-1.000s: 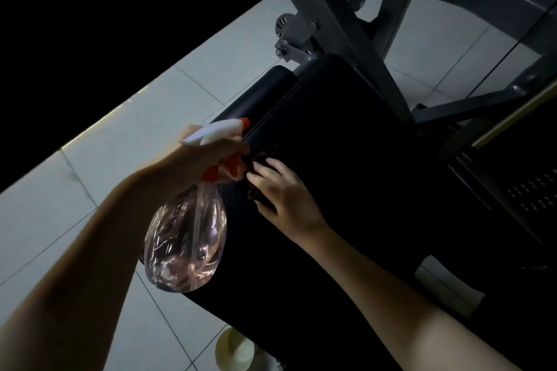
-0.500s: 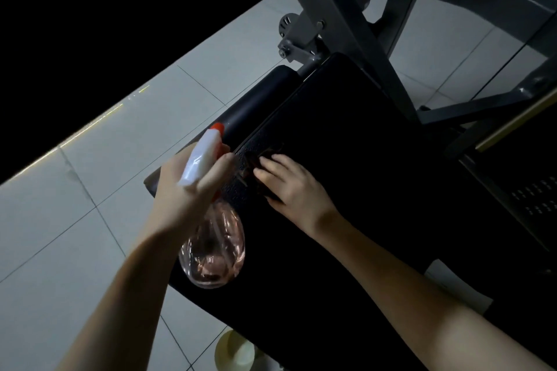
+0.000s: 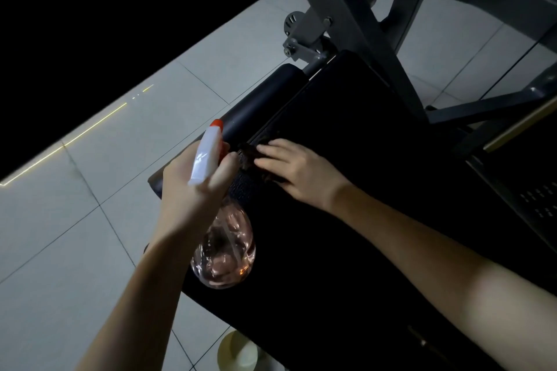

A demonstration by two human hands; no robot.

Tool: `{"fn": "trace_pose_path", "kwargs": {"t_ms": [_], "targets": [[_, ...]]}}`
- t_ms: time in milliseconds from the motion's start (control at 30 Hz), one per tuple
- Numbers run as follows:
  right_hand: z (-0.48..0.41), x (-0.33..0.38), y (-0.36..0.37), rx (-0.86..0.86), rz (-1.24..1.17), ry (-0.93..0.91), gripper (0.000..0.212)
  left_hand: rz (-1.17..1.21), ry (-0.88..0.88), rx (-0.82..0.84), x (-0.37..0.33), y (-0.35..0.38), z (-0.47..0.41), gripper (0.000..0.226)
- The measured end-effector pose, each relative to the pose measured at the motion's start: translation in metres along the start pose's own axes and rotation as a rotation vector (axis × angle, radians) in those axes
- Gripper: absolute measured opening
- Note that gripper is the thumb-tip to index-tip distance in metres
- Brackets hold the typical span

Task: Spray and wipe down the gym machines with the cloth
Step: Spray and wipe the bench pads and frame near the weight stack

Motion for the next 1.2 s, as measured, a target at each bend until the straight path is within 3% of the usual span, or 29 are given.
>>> {"fn": "trace_pose_path", "kwargs": {"t_ms": [167, 300, 367, 467, 600, 667, 733, 833, 900, 967, 1033, 1133, 1200], "targets": [[-0.028, -0.050, -0.013, -0.043, 0.120, 0.160, 0.050, -0.039, 0.019, 0.000, 0.001, 0.004, 0.000, 0.027], [-0.041, -0.070, -0.027, -0.207, 0.159, 0.633, 0.043, -0.094, 0.044, 0.010, -0.001, 0.004, 0.000, 0.018], [-0.035, -0.051, -0.019, -0.229, 0.140, 0.618, 0.047, -0.108, 0.054, 0.022, -0.002, 0.004, -0.001, 0.013], [-0.010, -0.027, -0.017, -0.117, 0.038, 0.409, 0.049, -0.211, 0.136, 0.067, -0.003, 0.005, -0.001, 0.022], [0.015, -0.050, -0.045, 0.102, 0.029, 0.249, 0.050, -0.298, 0.184, 0.112, 0.004, 0.005, -0.007, 0.024], [0.016, -0.066, -0.052, 0.129, 0.072, 0.223, 0.051, -0.307, 0.171, 0.132, 0.008, 0.007, -0.009, 0.027], [0.008, -0.078, -0.052, 0.072, 0.103, 0.272, 0.049, -0.339, 0.180, 0.122, 0.009, 0.011, -0.010, 0.025], [-0.011, -0.074, -0.041, -0.117, 0.092, 0.584, 0.046, -0.347, 0.113, 0.072, 0.006, 0.019, -0.010, 0.015], [-0.019, -0.059, -0.027, -0.203, 0.067, 0.676, 0.045, -0.281, 0.014, 0.048, 0.003, 0.025, -0.009, 0.018], [-0.018, -0.044, -0.020, -0.185, 0.009, 0.549, 0.048, -0.248, -0.030, 0.028, 0.001, 0.030, -0.010, 0.023], [-0.005, -0.039, -0.024, -0.050, -0.044, 0.374, 0.051, -0.241, -0.019, 0.024, -0.003, 0.035, -0.013, 0.029], [0.018, -0.042, -0.037, 0.122, -0.036, 0.108, 0.050, -0.233, 0.061, 0.067, -0.019, 0.048, -0.021, 0.028], [0.020, -0.055, -0.042, 0.172, -0.008, 0.031, 0.052, -0.232, 0.119, 0.078, -0.030, 0.059, -0.026, 0.025]]}}
Point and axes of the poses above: each hand's wrist, its own z-axis away from the middle knuckle, its own y-axis out of the palm, x = y × z, the point moved 3 cm from there along -z, towards the middle knuckle, and after that the axes turned 13 degrees about -x, right-handed, at the moved point
